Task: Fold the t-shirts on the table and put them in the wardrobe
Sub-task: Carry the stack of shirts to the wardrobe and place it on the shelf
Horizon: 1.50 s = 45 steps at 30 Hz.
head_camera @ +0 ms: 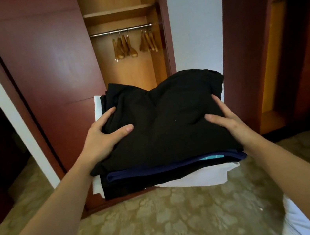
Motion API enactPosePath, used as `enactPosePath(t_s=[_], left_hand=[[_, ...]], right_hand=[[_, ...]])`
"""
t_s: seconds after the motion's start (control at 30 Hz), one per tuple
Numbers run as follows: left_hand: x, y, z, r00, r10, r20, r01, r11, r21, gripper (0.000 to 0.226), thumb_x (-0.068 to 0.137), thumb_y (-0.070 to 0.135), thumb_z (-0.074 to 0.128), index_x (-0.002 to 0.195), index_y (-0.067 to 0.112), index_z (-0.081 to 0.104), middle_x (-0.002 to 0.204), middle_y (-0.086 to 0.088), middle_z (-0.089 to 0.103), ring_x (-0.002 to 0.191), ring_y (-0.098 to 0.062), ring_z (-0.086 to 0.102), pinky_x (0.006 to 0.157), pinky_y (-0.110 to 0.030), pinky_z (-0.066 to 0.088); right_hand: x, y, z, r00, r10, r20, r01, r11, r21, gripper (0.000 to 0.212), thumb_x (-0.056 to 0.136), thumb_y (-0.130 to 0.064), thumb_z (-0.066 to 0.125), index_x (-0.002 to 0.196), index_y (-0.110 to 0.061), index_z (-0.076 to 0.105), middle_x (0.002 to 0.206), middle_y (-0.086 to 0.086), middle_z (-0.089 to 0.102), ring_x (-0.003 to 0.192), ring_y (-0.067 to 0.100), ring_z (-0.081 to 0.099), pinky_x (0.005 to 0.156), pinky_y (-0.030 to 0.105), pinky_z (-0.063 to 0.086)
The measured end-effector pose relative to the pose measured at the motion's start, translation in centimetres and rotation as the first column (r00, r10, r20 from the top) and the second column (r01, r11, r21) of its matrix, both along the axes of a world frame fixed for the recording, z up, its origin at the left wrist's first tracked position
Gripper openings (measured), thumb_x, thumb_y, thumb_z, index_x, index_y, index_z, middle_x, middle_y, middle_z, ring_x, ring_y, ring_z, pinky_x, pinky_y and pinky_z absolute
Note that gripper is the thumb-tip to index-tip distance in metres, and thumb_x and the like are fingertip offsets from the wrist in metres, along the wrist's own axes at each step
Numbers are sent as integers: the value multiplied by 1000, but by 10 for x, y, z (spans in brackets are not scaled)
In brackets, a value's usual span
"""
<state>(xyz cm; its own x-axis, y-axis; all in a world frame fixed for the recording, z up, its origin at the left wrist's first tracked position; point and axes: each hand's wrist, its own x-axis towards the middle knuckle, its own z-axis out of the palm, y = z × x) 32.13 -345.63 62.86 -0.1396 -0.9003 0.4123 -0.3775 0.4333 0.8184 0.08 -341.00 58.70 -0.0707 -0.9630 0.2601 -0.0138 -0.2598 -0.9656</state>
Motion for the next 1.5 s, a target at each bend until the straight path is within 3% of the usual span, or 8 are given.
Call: enactPosePath(t_s=[0.2, 0.63, 0.8, 0.93, 1.07, 1.23, 1.33, 1.5], left_hand=[[-39, -199, 26, 999, 33, -32, -37, 986, -163, 73, 74, 28, 77, 141, 27, 48, 129, 8, 51, 111, -4, 54, 72, 4, 40], [-80, -539, 174, 993, 99, -67, -118, 895, -431, 70, 81, 14, 73, 144, 23, 44, 124, 10, 52, 84, 25, 52, 71, 5, 38], [-71, -654, 232, 992, 103, -79, -130, 780, -612, 65, 85, 19, 69, 144, 25, 42, 130, 10, 49, 117, -1, 48, 80, 4, 39], [-64, -728, 300, 992, 113, -61, -119, 644, -755, 64, 87, 18, 68, 145, 21, 42, 130, 12, 46, 119, 1, 44, 81, 5, 35], [-64, -783, 367, 993, 92, -69, -109, 559, -822, 73, 78, 30, 71, 145, 22, 42, 130, 15, 46, 117, 4, 44, 80, 7, 34], [-60, -839, 426, 987, 105, -121, -156, 461, -874, 82, 69, 41, 73, 144, 23, 45, 130, 16, 45, 119, 3, 44, 80, 8, 32], [-63, -862, 444, 986, 81, -149, -169, 429, -887, 93, 60, 52, 81, 142, 24, 46, 130, 15, 47, 118, 4, 46, 82, 7, 33], [-76, -902, 468, 974, 91, -208, -227, 423, -877, 68, 83, 25, 71, 145, 18, 43, 125, 13, 46, 118, 1, 45, 77, 7, 35]], right_hand=[[-34, -208, 27, 1000, -1, -26, -2, 990, -143, 79, 75, -37, 65, 145, -45, 29, 124, -24, 50, 111, 1, 56, 85, 20, 47], [-77, -586, 183, 992, 21, -127, -76, 893, -444, 83, 76, -41, 67, 149, -40, 28, 123, -27, 50, 109, -4, 56, 82, 11, 50], [-75, -706, 250, 984, -76, -163, -45, 773, -633, 88, 77, -46, 73, 151, -38, 27, 136, -18, 48, 121, 5, 53, 100, 27, 48], [-67, -788, 313, 984, -111, -137, -29, 665, -746, 92, 74, -49, 75, 152, -37, 26, 136, -19, 47, 124, 7, 52, 107, 33, 45], [-64, -848, 383, 981, -147, -127, -15, 593, -805, 115, 52, -70, 80, 150, -38, 30, 147, -12, 44, 131, 9, 48, 111, 35, 40], [-57, -910, 454, 983, -149, -105, -28, 449, -893, 100, 65, -48, 72, 152, -26, 29, 146, -7, 45, 125, 3, 50, 101, 14, 43], [-58, -940, 484, 986, -139, -88, -23, 413, -910, 108, 57, -53, 73, 151, -25, 30, 148, -6, 43, 133, 7, 45, 94, 6, 41], [-68, -991, 518, 990, -105, -95, -43, 420, -907, 125, 45, -69, 85, 151, -31, 31, 144, -10, 46, 130, 7, 48, 99, 16, 42]])
